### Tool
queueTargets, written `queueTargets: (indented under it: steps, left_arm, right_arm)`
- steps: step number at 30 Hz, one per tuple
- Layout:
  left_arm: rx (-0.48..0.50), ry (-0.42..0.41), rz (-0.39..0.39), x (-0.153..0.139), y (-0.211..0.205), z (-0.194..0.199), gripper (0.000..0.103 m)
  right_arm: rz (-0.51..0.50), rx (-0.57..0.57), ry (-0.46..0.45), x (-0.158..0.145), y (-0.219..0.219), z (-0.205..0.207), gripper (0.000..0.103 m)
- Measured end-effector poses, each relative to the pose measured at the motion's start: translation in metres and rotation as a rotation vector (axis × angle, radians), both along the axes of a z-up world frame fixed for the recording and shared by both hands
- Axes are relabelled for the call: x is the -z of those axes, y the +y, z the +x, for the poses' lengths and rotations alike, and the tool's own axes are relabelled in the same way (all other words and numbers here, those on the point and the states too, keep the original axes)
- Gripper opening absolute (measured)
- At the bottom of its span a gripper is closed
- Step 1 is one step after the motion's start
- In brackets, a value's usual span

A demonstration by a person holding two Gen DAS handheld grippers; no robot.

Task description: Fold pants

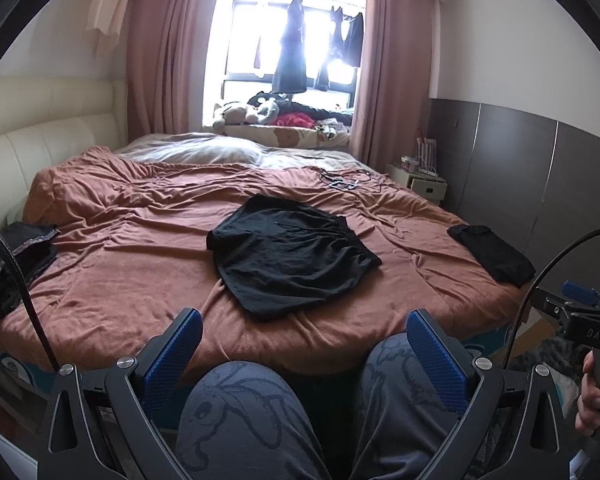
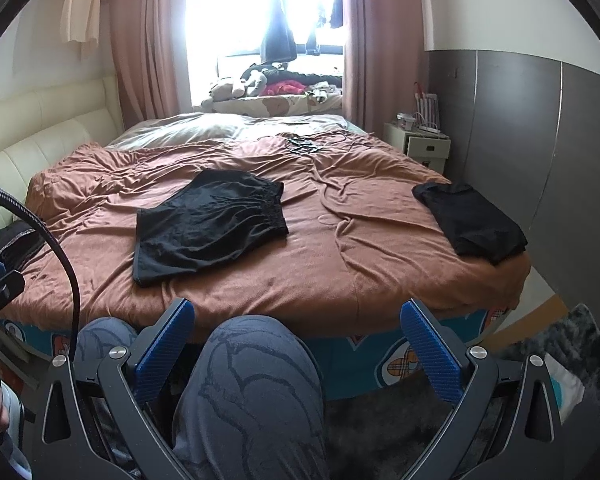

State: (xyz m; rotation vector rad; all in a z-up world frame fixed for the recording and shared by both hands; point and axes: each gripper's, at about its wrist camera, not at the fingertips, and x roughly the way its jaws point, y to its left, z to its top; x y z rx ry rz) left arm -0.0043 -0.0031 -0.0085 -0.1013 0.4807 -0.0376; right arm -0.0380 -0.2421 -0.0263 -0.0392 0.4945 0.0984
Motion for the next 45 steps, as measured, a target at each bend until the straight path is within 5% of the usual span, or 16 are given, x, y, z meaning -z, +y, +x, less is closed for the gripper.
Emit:
queueTargets:
  steps: [45]
  left_arm:
    - [-0.021, 0.005, 0.031, 0.0017, -0.0004, 0.0034, 0.103]
  right_arm:
    - [0.023, -0.011, 0.01, 0.0043, -0.0012, 0.0044, 0.103]
